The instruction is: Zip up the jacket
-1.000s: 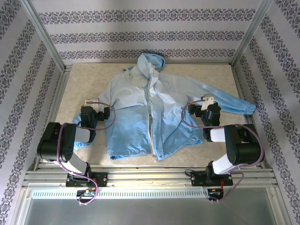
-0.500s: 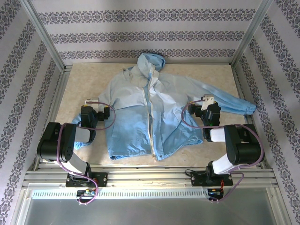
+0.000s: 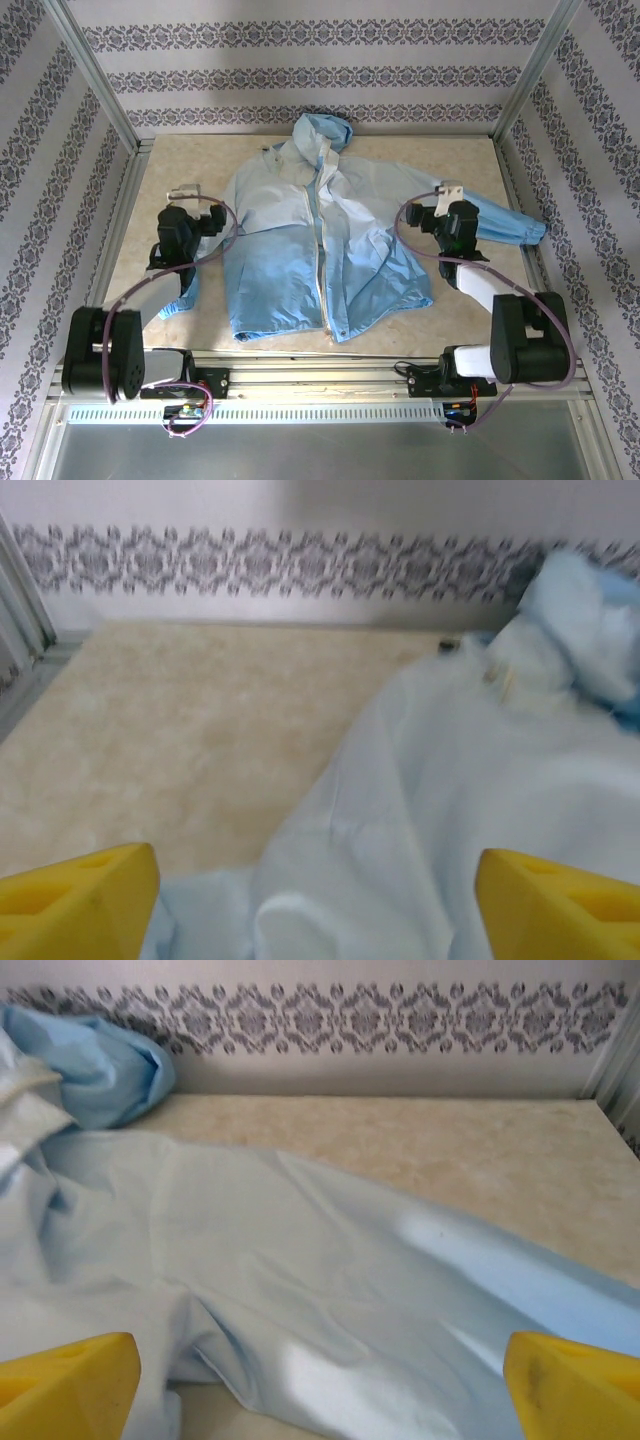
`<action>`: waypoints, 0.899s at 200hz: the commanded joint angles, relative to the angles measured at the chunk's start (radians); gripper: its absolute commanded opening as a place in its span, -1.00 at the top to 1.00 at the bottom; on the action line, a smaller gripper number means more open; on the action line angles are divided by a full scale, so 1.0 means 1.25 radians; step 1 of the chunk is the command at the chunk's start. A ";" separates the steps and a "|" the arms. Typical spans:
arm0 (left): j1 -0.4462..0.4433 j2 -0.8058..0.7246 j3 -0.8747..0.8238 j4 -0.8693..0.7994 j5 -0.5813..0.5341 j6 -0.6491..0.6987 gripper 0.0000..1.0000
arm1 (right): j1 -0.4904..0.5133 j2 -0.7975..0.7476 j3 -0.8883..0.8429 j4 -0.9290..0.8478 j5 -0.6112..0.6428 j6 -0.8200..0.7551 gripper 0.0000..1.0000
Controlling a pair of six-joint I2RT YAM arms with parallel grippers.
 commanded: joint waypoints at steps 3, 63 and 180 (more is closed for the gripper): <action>0.000 -0.038 0.055 -0.258 0.096 -0.149 -0.41 | 0.042 -0.035 0.077 -0.236 -0.056 0.065 -0.67; -0.240 -0.026 0.087 -0.558 0.130 -0.259 0.06 | 0.353 0.015 0.103 -0.459 -0.083 0.149 -0.04; -0.368 0.362 0.176 -0.580 0.003 -0.407 0.46 | 0.474 0.461 0.381 -0.458 -0.062 0.250 0.33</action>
